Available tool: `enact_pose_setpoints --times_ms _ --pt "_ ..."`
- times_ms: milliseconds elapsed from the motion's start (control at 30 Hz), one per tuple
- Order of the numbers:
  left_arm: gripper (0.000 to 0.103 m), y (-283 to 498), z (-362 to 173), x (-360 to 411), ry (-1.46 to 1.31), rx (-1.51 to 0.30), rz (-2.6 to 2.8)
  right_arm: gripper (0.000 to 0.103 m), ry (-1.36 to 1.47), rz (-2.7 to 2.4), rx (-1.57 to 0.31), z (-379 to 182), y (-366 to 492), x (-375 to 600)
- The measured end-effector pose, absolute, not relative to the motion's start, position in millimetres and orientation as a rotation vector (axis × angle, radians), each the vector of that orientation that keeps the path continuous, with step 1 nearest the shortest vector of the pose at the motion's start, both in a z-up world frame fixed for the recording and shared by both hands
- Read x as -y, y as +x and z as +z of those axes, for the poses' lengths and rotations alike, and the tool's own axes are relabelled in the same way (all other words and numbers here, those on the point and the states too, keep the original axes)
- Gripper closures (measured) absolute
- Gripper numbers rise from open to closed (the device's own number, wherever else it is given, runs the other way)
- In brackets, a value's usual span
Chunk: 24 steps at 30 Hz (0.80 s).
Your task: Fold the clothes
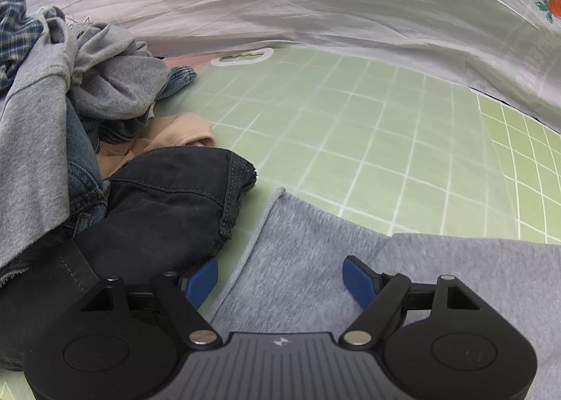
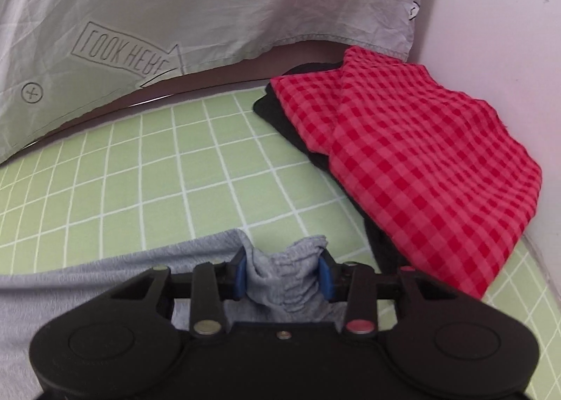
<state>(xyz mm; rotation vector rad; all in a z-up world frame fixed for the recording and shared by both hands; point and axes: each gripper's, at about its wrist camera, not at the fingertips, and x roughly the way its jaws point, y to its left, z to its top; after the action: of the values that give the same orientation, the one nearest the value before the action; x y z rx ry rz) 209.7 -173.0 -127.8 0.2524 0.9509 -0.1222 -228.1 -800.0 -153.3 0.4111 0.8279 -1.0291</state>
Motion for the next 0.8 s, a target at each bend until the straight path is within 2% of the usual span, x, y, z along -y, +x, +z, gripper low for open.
enact_pose_setpoints --times_ms 167,200,267,300,667,767,800 --pt "0.027 216.9 -122.6 183.0 0.252 -0.906 -0.154 0.065 0.506 -1.119 -0.784 -153.4 -247.9 826.5" --pt "0.036 218.3 -121.6 185.0 0.252 -0.897 -0.16 0.065 0.506 -1.114 -0.783 -153.7 -249.1 827.2" --pt "0.066 221.2 -119.5 189.0 0.252 -0.879 -0.173 0.065 0.486 -1.107 -0.791 -154.2 -248.9 825.3" --pt "0.099 222.6 -118.5 191.0 0.252 -0.87 -0.179 0.065 0.476 -1.107 -0.793 -154.3 -248.3 824.1" --pt "0.098 270.7 -85.6 200.2 0.203 -0.72 -0.179 0.066 0.48 -1.144 -0.781 -154.0 -245.6 822.9" --pt "0.094 286.3 -98.0 205.4 0.214 -0.784 -0.135 0.062 0.491 -1.162 -0.79 -154.1 -242.1 822.6" --pt "0.086 285.8 -98.7 204.7 0.212 -0.79 -0.115 0.058 0.485 -1.166 -0.802 -153.4 -240.2 821.3"
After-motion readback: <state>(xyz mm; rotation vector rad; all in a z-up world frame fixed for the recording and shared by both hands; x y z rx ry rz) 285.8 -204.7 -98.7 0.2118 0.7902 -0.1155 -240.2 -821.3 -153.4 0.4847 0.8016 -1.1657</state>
